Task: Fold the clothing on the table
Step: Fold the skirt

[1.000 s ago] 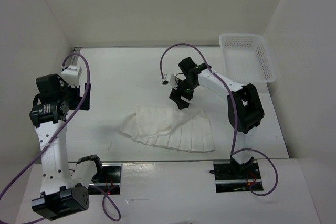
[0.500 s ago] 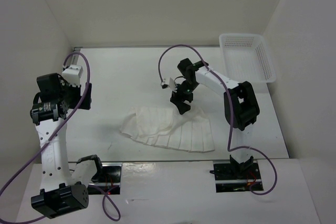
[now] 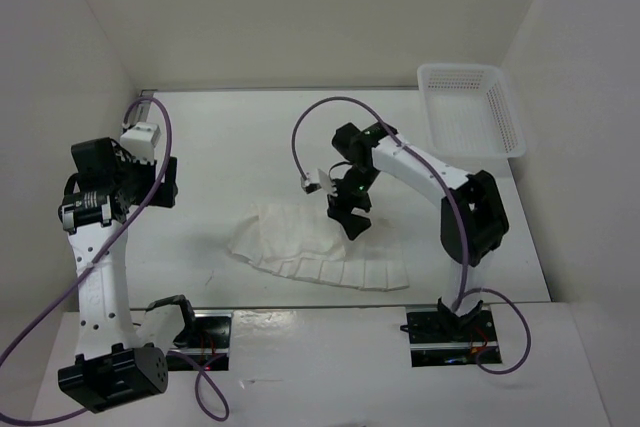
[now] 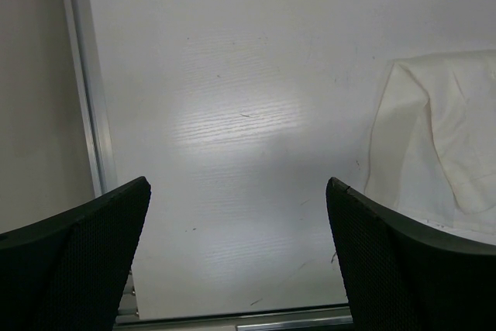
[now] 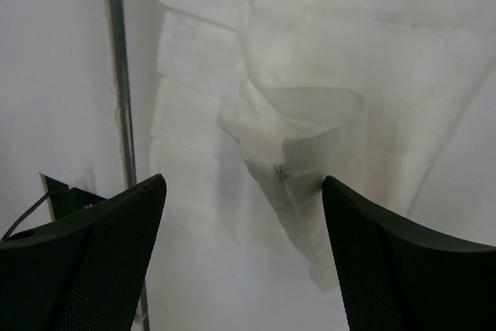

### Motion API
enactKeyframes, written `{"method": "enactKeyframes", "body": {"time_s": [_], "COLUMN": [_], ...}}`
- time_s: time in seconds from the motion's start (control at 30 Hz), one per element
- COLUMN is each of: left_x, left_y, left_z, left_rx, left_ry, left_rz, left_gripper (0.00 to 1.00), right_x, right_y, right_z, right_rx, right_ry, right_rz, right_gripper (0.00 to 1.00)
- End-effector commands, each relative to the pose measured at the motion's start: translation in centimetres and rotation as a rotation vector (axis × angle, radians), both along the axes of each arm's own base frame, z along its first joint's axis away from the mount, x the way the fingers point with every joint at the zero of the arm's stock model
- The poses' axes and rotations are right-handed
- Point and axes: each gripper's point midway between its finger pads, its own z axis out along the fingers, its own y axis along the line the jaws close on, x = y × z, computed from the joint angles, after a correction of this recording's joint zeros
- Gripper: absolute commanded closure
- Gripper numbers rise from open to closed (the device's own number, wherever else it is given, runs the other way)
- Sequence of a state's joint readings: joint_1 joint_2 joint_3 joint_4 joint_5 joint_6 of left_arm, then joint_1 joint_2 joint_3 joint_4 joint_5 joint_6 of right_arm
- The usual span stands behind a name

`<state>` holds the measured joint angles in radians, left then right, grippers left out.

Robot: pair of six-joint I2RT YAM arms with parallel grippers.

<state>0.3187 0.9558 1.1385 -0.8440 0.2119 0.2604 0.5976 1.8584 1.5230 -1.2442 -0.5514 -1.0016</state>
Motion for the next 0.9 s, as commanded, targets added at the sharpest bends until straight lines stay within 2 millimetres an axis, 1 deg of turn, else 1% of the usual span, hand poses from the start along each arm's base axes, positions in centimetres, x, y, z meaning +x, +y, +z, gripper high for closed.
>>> {"method": "enactKeyframes", "body": {"time_s": [0.0,0.03,0.07,0.1,0.13,0.2,0.23,0.27,0.3,0.33,0.43,0.5,0.53,0.57,0.6,0.63,0.67,0.7,0.73,0.77,0.8,0.83,0.87], "left_x": [0.7,0.8,0.8,0.8,0.9,1.0,1.0,1.0,1.0,1.1,1.1,1.1,1.2,1.2,1.2,1.4,1.4,1.4,1.4,1.4,1.4,1.2,1.1], "left_y": [-0.3,-0.3,-0.3,-0.3,-0.2,-0.4,-0.4,-0.4,-0.6,-0.8,-1.2,-1.2,-1.3,-1.3,-1.3,-1.3,-1.3,-1.3,-1.3,-1.3,-1.3,-1.2,-1.2], "left_z": [0.9,1.3,1.3,1.3,1.7,2.1,2.1,2.1,2.1,2.1,2.2,2.2,2.6,2.6,3.1,2.8,2.8,2.8,2.8,2.8,2.8,3.1,2.7], "left_rx": [0.000,0.004,0.004,0.004,0.015,0.012,0.012,0.012,0.004,-0.004,-0.015,-0.015,-0.024,-0.024,-0.020,-0.023,-0.023,-0.023,-0.023,-0.023,-0.023,-0.014,-0.017], "left_ry": [-0.043,-0.053,-0.053,-0.053,-0.062,-0.073,-0.073,-0.073,-0.076,-0.079,-0.083,-0.083,-0.094,-0.094,-0.104,-0.096,-0.096,-0.096,-0.096,-0.096,-0.096,-0.104,-0.096], "left_rz": [-0.042,-0.042,-0.042,-0.042,-0.049,-0.057,-0.057,-0.057,-0.068,-0.077,-0.091,-0.091,-0.093,-0.093,-0.093,-0.093,-0.093,-0.093,-0.093,-0.093,-0.093,-0.086,-0.086], "left_gripper": [0.00,0.00,0.00,0.00,0.00,0.00,0.00,0.00,0.00,0.00,0.00,0.00,0.00,0.00,0.00,0.00,0.00,0.00,0.00,0.00,0.00,0.00,0.00], "right_x": [-3.9,-5.1,-5.9,-7.4,-8.6,-10.4,-11.8,-12.4,-12.9,-14.1,-15.3,-14.9,-14.6,-14.3,-13.3,-12.7,-11.7,-10.6,-9.9,-9.0,-7.3,-6.3,-4.9], "right_y": [0.5,0.2,0.0,0.4,-0.1,-0.5,-1.0,-1.3,-1.8,-2.4,-3.5,-3.1,-2.9,-2.8,-2.5,-2.1,-2.1,-1.3,-0.8,-0.5,0.2,0.2,0.8], "right_z": [3.6,3.8,3.9,3.9,3.3,3.5,2.8,3.1,2.9,2.3,2.1,3.7,4.3,4.8,5.7,6.0,5.9,6.4,6.8,6.9,7.1,7.0,7.0], "right_rx": [0.044,0.036,0.020,0.009,-0.017,-0.041,-0.065,-0.063,-0.078,-0.103,-0.132,-0.079,-0.066,-0.053,-0.026,-0.011,-0.007,0.028,0.047,0.058,0.076,0.074,0.099], "right_ry": [-0.035,-0.043,-0.045,-0.045,-0.027,-0.029,-0.004,-0.006,0.010,0.033,0.035,-0.021,-0.043,-0.066,-0.106,-0.116,-0.138,-0.181,-0.206,-0.236,-0.309,-0.340,-0.388], "right_rz": [0.081,0.093,0.097,0.134,0.146,0.147,0.165,0.164,0.140,0.151,0.134,0.117,0.107,0.105,0.084,0.059,0.024,0.010,-0.005,-0.023,-0.053,-0.082,-0.105], "right_gripper": [0.14,0.14,0.14,0.14,0.14,0.14,0.14,0.14,0.14,0.14,0.14,0.14,0.14,0.14,0.14,0.14,0.14,0.14,0.14,0.14,0.14,0.14,0.14]}}
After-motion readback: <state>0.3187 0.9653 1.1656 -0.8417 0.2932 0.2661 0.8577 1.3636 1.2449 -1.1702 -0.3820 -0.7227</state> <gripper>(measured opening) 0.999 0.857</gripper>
